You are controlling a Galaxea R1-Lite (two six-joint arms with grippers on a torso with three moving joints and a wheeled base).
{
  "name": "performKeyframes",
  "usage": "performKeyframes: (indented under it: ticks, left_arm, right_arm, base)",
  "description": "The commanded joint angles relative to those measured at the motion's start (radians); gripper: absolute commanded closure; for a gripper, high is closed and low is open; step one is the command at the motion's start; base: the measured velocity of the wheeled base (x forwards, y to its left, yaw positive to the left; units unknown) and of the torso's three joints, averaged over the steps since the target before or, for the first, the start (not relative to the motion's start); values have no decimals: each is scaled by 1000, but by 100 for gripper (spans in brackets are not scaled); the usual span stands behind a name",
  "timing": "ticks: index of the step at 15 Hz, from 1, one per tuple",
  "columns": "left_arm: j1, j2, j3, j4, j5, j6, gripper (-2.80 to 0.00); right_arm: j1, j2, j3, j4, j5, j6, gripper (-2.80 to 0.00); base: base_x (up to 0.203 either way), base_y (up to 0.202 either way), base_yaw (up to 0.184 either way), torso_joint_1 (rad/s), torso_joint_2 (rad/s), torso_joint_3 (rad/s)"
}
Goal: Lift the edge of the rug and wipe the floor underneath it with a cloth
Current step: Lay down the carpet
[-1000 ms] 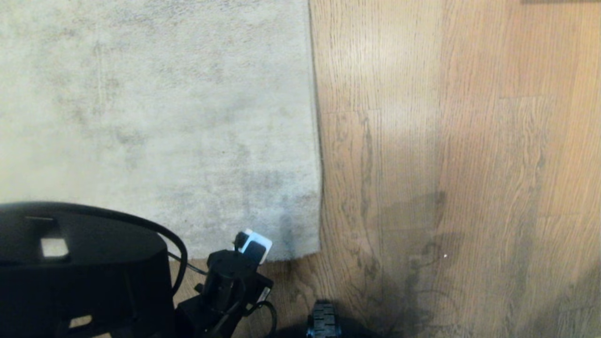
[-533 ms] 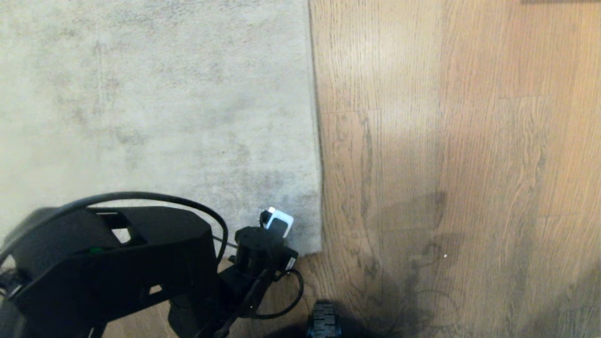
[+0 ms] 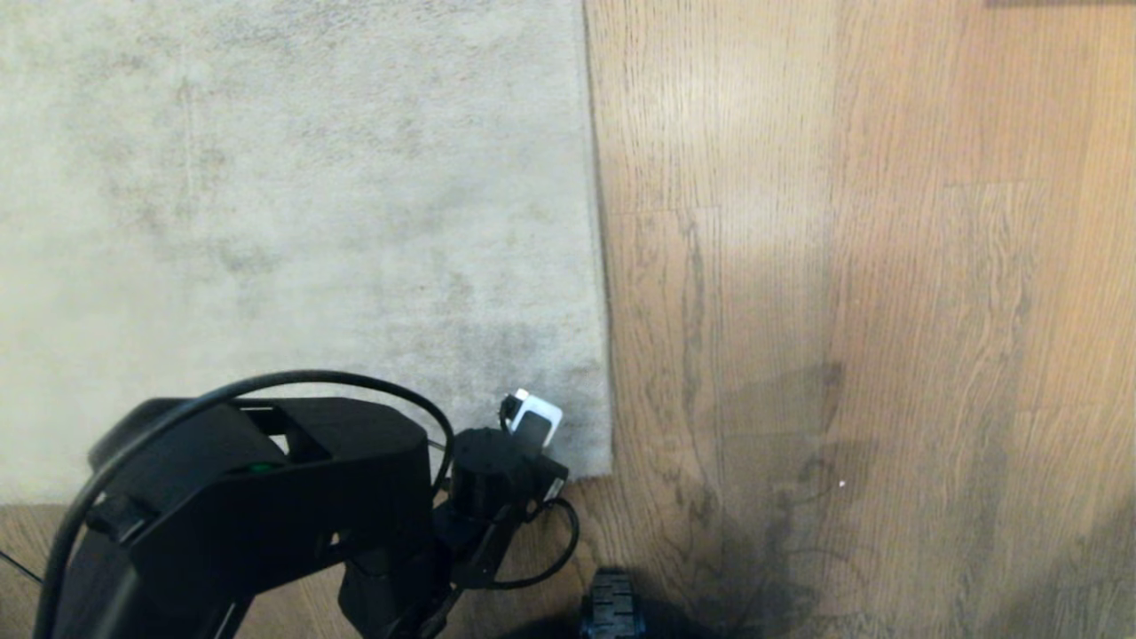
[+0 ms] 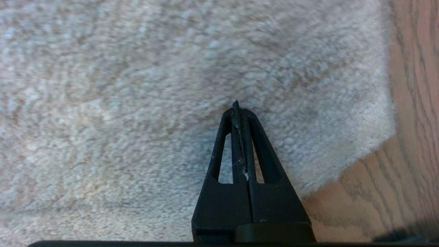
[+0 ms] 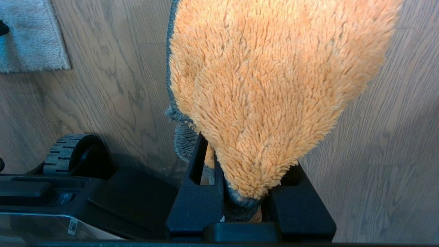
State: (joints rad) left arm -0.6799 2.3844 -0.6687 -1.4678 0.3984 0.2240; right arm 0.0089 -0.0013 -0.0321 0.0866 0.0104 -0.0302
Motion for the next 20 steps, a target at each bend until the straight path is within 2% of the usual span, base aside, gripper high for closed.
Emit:
performKeyframes:
  ticks: [1, 7, 11, 20]
  left_arm:
    - [-19, 1, 0, -20, 2, 0, 0]
    - [-90, -175, 10, 10, 11, -4, 0]
    - [-114, -311, 10, 201, 12, -2, 0]
    - [-102, -131, 17, 214, 5, -7, 0]
  right_arm:
    - [0, 1, -2, 1, 0, 0, 0]
    - [0, 1, 0, 1, 0, 0, 0]
    - [0, 1, 0, 1, 0, 0, 0]
    - [0, 1, 0, 0, 0, 0, 0]
  base:
    - [0, 0, 0, 0, 0, 0]
    - [0, 0, 0, 0, 0, 0]
    - [0, 0, 0, 0, 0, 0]
    - [0, 0, 0, 0, 0, 0]
